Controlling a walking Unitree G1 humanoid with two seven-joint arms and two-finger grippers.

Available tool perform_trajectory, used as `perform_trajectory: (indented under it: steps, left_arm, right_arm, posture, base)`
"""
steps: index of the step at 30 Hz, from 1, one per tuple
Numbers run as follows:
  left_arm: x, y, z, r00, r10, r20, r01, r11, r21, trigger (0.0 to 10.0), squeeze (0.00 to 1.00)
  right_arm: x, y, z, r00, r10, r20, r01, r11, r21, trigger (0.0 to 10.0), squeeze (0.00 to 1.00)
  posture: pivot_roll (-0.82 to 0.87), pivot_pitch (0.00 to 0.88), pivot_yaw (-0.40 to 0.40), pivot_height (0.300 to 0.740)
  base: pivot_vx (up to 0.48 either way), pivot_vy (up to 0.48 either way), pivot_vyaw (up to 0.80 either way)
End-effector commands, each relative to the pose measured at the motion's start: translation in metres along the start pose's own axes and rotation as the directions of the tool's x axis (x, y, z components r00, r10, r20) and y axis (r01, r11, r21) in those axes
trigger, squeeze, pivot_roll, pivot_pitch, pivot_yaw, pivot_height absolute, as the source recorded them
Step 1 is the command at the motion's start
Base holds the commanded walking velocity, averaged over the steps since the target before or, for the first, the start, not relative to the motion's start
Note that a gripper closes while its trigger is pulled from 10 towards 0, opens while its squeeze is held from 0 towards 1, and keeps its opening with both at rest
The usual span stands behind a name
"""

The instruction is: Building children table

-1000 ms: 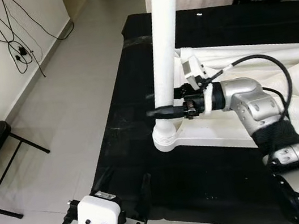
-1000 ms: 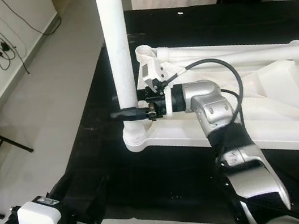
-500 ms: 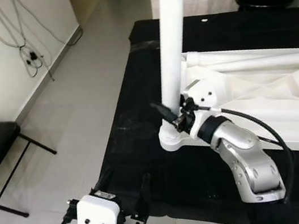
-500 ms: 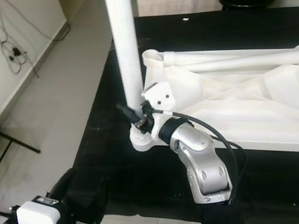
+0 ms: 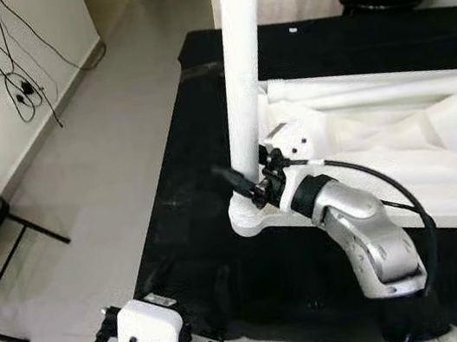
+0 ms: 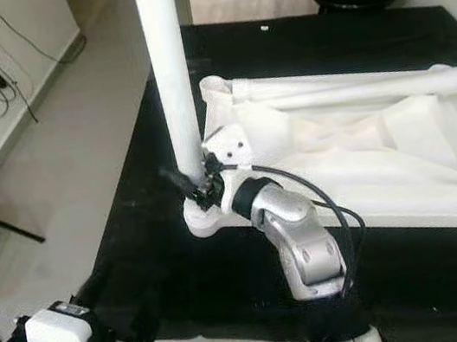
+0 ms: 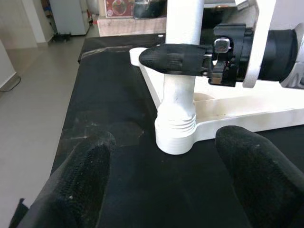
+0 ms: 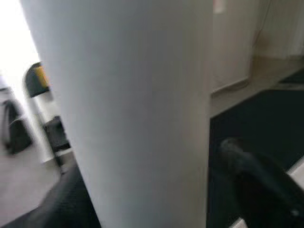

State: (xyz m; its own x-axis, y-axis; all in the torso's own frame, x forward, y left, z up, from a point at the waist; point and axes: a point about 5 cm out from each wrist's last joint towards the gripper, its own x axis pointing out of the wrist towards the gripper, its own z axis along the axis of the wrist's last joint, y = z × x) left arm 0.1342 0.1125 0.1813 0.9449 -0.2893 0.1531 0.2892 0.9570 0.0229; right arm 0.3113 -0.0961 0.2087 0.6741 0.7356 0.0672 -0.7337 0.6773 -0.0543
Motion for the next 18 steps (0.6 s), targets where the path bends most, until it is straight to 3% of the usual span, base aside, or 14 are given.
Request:
perform_trajectory:
  steps: [1,3,4,6,9,11,13,15,16,17,18]
  left_arm:
    - [-0.001,-0.001,-0.002,1.0,0.002,-0.011,-0.002,1.0,-0.005,10.0,0.0]
    - [-0.001,-0.001,-0.002,1.0,0.002,-0.011,-0.002,1.0,-0.004,10.0,0.0]
    - [-0.001,-0.001,-0.002,1.0,0.005,-0.011,-0.005,1.0,-0.003,10.0,0.0]
    - [-0.001,-0.002,-0.002,1.0,0.009,-0.011,-0.009,1.0,-0.003,10.0,0.0]
    - [0.0,-0.002,-0.002,1.0,0.009,-0.01,-0.009,1.0,-0.003,10.0,0.0]
    - [0.0,-0.003,-0.002,1.0,0.012,-0.01,-0.012,1.0,-0.004,10.0,0.0]
    - [0.0,-0.003,-0.002,1.0,0.014,-0.01,-0.014,1.0,-0.005,10.0,0.0]
    - [0.0,-0.003,-0.002,1.0,0.015,-0.01,-0.015,1.0,-0.005,10.0,0.0]
    - [0.0,-0.003,-0.002,1.0,0.016,-0.01,-0.016,1.0,-0.006,10.0,0.0]
    - [0.0,-0.003,-0.002,1.0,0.017,-0.01,-0.017,1.0,-0.006,10.0,0.0]
    - [0.0,-0.004,-0.002,1.0,0.017,-0.01,-0.017,1.0,-0.007,10.0,0.0]
  right_arm:
    - [0.004,0.003,0.009,0.994,0.106,0.026,-0.106,0.994,-0.005,10.0,1.0]
    - [0.005,0.004,0.014,0.985,0.172,0.025,-0.172,0.985,-0.024,10.0,1.0]
    - [0.006,0.007,0.019,0.953,0.304,0.014,-0.302,0.951,-0.071,10.0,0.0]
    - [0.006,0.009,0.023,0.891,0.454,-0.018,-0.453,0.883,-0.124,10.0,0.0]
    - [0.007,0.009,0.024,0.869,0.494,-0.032,-0.493,0.859,-0.137,10.0,0.0]
    - [0.015,0.007,0.026,0.815,0.577,-0.046,-0.577,0.805,-0.135,10.0,0.0]
    - [0.023,0.003,0.029,0.784,0.619,-0.042,-0.619,0.776,-0.124,10.0,0.0]
    - [0.027,0.001,0.031,0.778,0.628,-0.036,-0.627,0.77,-0.119,10.0,0.0]
    - [0.032,-0.001,0.033,0.772,0.635,-0.028,-0.634,0.765,-0.114,8.8,0.0]
    - [0.035,-0.001,0.036,0.756,0.655,-0.012,-0.652,0.751,-0.103,2.0,0.0]
    - [0.036,-0.002,0.04,0.722,0.692,0.006,-0.689,0.719,-0.092,0.0,0.0]
  posture:
    - [0.07,0.164,-0.02,0.74]
    - [0.07,0.164,-0.02,0.74]
    - [0.07,0.159,-0.023,0.74]
    - [0.07,0.158,-0.023,0.74]
    - [0.07,0.155,-0.023,0.74]
    - [0.08,0.152,-0.02,0.74]
    - [0.08,0.155,-0.022,0.74]
    - [0.08,0.156,-0.021,0.74]
    - [0.08,0.156,-0.021,0.74]
    - [0.08,0.156,-0.021,0.74]
    - [0.08,0.16,-0.022,0.74]
  base:
    - [0.0,0.0,0.0]
    - [0.0,0.0,0.0]
    - [0.0,0.0,0.0]
    - [0.0,0.0,0.0]
    - [0.0,0.0,0.0]
    - [0.0,0.0,0.0]
    - [0.0,0.0,0.0]
    - [0.0,0.0,0.0]
    - [0.0,0.0,0.0]
    - [0.0,0.0,0.0]
    - [0.0,0.0,0.0]
